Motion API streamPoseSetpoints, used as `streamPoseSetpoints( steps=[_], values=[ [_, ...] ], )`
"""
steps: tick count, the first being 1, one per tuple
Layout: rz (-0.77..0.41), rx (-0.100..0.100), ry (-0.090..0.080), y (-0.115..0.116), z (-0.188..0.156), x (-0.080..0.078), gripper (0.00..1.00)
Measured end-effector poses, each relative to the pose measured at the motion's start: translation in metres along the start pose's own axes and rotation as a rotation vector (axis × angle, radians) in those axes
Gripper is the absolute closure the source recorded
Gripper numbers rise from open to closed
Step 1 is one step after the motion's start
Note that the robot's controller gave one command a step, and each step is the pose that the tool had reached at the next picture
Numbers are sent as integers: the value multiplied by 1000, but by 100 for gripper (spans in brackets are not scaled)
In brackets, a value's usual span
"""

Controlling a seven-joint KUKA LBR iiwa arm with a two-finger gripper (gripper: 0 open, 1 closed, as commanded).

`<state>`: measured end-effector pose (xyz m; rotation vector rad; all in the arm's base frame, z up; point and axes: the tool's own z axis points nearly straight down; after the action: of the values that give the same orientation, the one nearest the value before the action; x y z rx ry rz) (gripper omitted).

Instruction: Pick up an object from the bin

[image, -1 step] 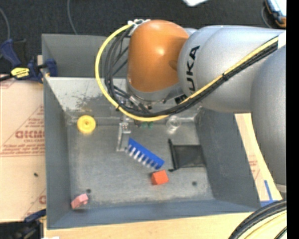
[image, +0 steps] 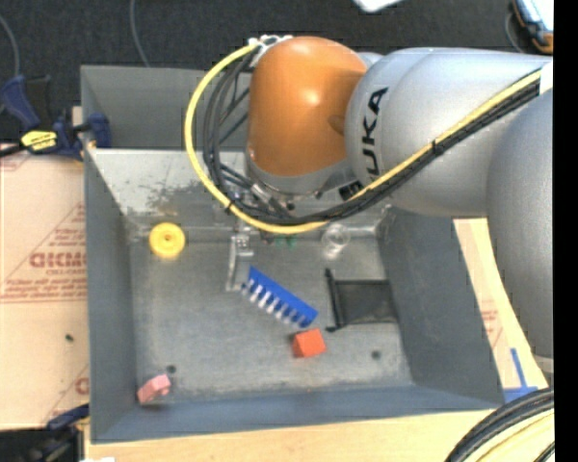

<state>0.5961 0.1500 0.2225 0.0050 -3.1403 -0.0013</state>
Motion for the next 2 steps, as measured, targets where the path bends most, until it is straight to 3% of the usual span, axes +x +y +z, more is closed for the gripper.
streamPoseSetpoints(
  steps=[1,2],
  values=[
    [-2,1,1,-29,24,-22,0],
    [-24,-2,-6,-36,111,5,0]
  ],
)
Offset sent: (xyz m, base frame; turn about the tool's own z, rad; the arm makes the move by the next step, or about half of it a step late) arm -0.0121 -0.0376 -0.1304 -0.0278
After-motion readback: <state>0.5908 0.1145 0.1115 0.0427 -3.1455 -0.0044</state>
